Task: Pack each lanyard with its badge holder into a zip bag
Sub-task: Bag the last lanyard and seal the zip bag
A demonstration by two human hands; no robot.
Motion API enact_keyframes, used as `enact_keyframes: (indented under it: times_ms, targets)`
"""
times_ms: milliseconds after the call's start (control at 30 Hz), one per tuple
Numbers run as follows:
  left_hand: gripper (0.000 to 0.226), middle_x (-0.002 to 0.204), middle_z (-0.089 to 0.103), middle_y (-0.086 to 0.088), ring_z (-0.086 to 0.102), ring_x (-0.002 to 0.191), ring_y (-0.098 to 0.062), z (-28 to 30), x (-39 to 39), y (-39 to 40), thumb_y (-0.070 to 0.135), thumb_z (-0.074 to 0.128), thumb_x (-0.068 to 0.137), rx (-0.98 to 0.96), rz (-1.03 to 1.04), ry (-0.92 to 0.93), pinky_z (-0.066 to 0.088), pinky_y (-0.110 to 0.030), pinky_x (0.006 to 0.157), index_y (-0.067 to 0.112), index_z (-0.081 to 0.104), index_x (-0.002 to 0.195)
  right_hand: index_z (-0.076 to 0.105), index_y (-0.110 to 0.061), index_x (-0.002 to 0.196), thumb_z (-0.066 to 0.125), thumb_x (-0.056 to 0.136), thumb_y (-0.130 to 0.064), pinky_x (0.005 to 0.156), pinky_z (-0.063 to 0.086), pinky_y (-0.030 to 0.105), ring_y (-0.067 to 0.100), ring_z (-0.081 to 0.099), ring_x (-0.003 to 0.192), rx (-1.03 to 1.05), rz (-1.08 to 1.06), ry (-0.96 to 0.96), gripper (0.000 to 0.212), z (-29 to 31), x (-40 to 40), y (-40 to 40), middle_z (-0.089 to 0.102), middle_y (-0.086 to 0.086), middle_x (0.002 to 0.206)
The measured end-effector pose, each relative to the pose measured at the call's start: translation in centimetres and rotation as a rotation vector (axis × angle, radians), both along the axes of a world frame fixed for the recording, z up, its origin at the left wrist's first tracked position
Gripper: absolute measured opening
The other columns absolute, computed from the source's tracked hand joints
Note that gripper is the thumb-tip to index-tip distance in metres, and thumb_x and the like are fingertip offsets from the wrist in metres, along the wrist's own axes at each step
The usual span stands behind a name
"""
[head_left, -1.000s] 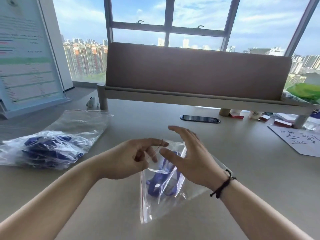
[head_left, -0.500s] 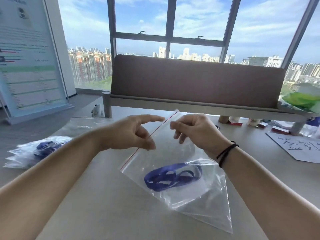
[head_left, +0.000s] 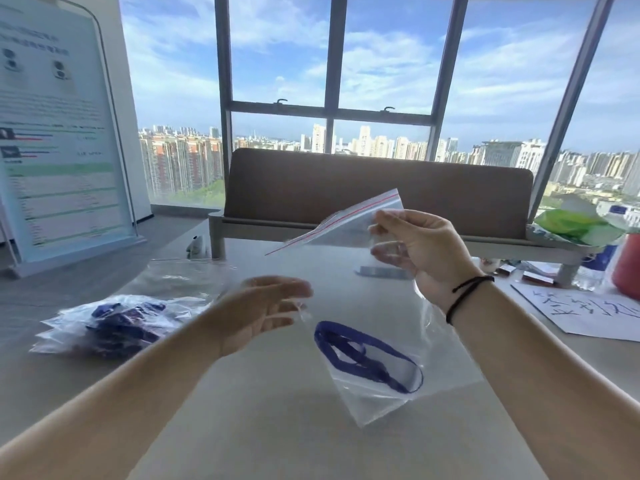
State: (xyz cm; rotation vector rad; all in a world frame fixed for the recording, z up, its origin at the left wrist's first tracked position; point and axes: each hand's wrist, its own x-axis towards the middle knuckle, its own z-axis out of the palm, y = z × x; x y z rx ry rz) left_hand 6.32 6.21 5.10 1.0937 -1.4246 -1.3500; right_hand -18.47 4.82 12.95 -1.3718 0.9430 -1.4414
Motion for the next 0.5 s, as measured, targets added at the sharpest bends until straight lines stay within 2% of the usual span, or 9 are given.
enact_keyframes:
  times_ms: [67, 100, 200, 267, 367, 433, 500]
  targets:
    - [0.041, 0.117, 0.074, -0.002, 0.068, 0.111, -0.022, -2.0, -1.6, 0.9, 0.037, 0.079, 0.076, 0.078, -0.023, 0.024, 0.053, -0.038, 0.099, 0.015, 0.076, 0.111, 0.077, -0.010, 0.092, 0.077, 0.083, -0.022, 0.089, 0.055, 0.050, 0.025, 0.068, 0.063, 0.011, 0.045, 0.051, 0.014, -0.1, 0.5, 0.7, 0.076, 0.008, 0.088]
    - [0.038, 0.114, 0.075, -0.005, 0.070, 0.108, -0.024, -2.7, -2.1, 1.2, 0.030, 0.073, 0.080, 0.101, -0.012, 0.061, 0.054, -0.037, 0.097, 0.013, 0.074, 0.113, 0.077, -0.009, 0.092, 0.077, 0.084, -0.021, 0.085, 0.057, 0.048, 0.025, 0.069, 0.062, 0.003, 0.044, 0.066, 0.015, 0.0, 0.6, 0.9, 0.077, 0.008, 0.088]
    - [0.025, 0.101, 0.076, -0.014, 0.074, 0.087, -0.028, -2.4, -2.2, 1.6, 0.020, 0.062, 0.089, 0.058, 0.066, 0.180, 0.062, -0.038, 0.077, 0.011, 0.072, 0.110, 0.077, -0.008, 0.088, 0.076, 0.086, -0.020, 0.060, 0.057, 0.034, 0.024, 0.069, 0.055, -0.113, -0.099, 0.108, 0.012, 0.4, -0.2, 1.1, 0.077, 0.011, 0.084]
    - [0.022, 0.094, 0.076, -0.012, 0.074, 0.076, -0.023, -1.3, -1.9, 1.6, 0.018, 0.052, 0.099, -0.076, 0.161, 0.118, 0.061, -0.031, 0.062, 0.016, 0.072, 0.109, 0.077, -0.012, 0.082, 0.075, 0.087, -0.021, 0.045, 0.047, 0.028, 0.021, 0.063, 0.044, -0.233, -0.267, 0.199, 0.011, 0.3, -1.1, 0.8, 0.075, 0.010, 0.074]
    - [0.025, 0.077, 0.076, -0.006, 0.066, 0.060, -0.011, 0.5, -2.0, 1.0, 0.024, 0.047, 0.105, -0.263, 0.335, -0.002, 0.050, -0.019, 0.049, 0.022, 0.071, 0.103, 0.077, -0.015, 0.080, 0.075, 0.087, -0.023, 0.037, 0.036, 0.021, 0.017, 0.048, 0.032, -0.334, -0.386, 0.246, 0.011, -0.6, -2.0, 0.2, 0.069, 0.006, 0.058]
    - [0.025, 0.064, 0.072, -0.003, 0.059, 0.051, -0.007, 1.1, -2.1, 0.3, 0.026, 0.047, 0.105, -0.360, 0.453, -0.125, 0.046, -0.019, 0.050, 0.025, 0.072, 0.098, 0.075, -0.015, 0.077, 0.074, 0.088, -0.026, 0.037, 0.034, 0.018, 0.015, 0.044, 0.030, -0.316, -0.424, 0.218, 0.015, -1.3, -2.0, -0.3, 0.066, 0.004, 0.053]
    - [0.025, 0.059, 0.070, 0.000, 0.060, 0.050, -0.007, 0.6, -2.1, -0.4, 0.026, 0.047, 0.105, -0.442, 0.520, -0.307, 0.047, -0.024, 0.057, 0.026, 0.071, 0.096, 0.073, -0.014, 0.080, 0.073, 0.089, -0.035, 0.041, 0.043, 0.022, 0.016, 0.052, 0.036, -0.136, -0.366, 0.121, 0.022, -2.8, -1.8, -0.9, 0.070, 0.005, 0.062]
